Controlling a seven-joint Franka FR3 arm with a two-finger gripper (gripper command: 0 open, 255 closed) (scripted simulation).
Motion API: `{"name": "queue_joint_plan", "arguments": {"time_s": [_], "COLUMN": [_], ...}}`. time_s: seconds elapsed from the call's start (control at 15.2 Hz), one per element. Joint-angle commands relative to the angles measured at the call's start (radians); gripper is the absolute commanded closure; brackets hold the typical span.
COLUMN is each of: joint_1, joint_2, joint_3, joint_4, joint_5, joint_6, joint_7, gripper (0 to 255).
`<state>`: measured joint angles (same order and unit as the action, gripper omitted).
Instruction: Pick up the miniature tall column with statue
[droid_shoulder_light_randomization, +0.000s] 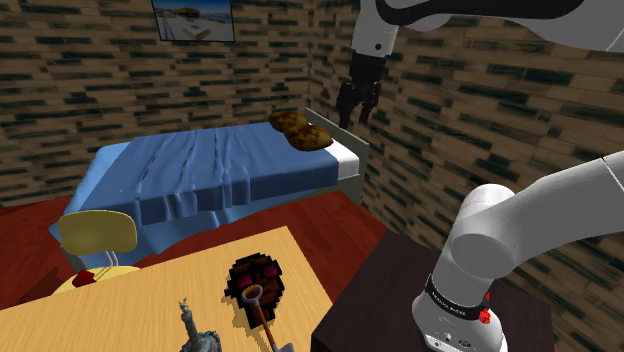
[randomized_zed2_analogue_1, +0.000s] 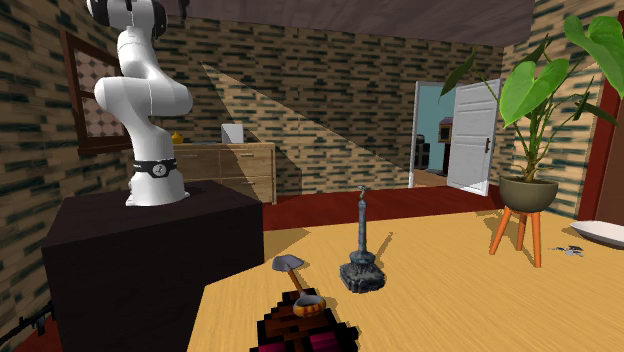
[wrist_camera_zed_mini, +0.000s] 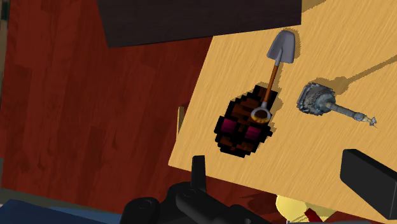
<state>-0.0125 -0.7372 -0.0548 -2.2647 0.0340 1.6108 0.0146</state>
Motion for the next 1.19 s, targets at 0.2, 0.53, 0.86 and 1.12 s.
{"name": "queue_joint_plan", "arguments": {"time_s": [0.2,0.53,0.86,1.12], "joint_1": [0.019,0.054,0.088,0.111], "joint_2": [0.018,0.074,0.164,0.258], "joint_3": [0.042,0.114,0.187,0.247], "joint_4": [-0.058,-0.131,-0.173,-0.183], "joint_5": [0.028,0.072,0.109,0.13], "joint_6": [0.081,0.221,0.365,0.48], "joint_7": [0.038,0.099,0.16,0.209], "gripper": [0,0,0,0]}}
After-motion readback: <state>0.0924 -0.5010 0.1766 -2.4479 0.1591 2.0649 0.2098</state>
